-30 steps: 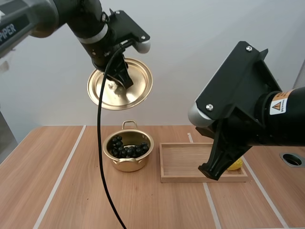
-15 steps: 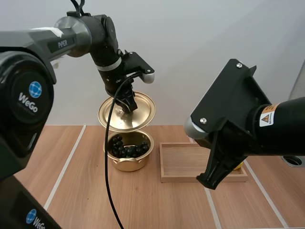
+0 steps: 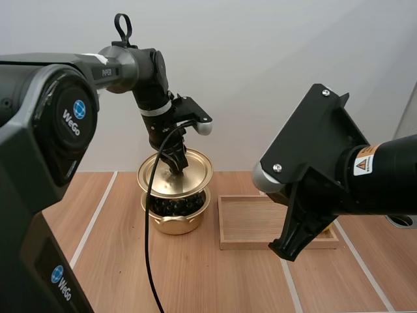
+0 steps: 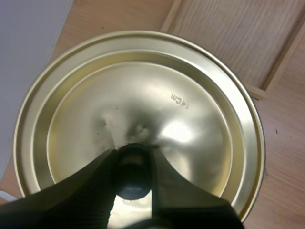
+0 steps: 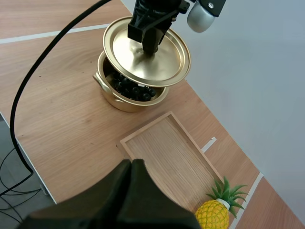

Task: Open the pot, put the grape inside, and close it

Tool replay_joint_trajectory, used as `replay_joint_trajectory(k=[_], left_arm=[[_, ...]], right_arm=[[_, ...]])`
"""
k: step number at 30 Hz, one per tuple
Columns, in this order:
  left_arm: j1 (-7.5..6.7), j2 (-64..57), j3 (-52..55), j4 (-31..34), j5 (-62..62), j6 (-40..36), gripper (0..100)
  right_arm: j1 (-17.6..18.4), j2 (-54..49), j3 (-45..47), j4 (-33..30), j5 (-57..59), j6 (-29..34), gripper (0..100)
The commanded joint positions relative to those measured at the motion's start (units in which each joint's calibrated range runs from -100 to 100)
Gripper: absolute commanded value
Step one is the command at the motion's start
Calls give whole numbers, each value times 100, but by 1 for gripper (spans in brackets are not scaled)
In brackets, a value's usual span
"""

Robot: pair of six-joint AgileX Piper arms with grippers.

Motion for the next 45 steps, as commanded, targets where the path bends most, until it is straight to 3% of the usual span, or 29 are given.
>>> replay_joint_trajectory(k=[1, 21, 45], left_arm=[[-1, 100, 94, -94, 0, 66, 0], [-1, 864, 94, -118, 0, 66, 0], [-1, 885, 94, 111, -297, -10, 0]], right_arm=[[-24, -57, 29, -49, 0, 52, 0], [-24, -57, 29, -12, 0, 52, 0], [-24, -57, 29, 23, 0, 52, 0]])
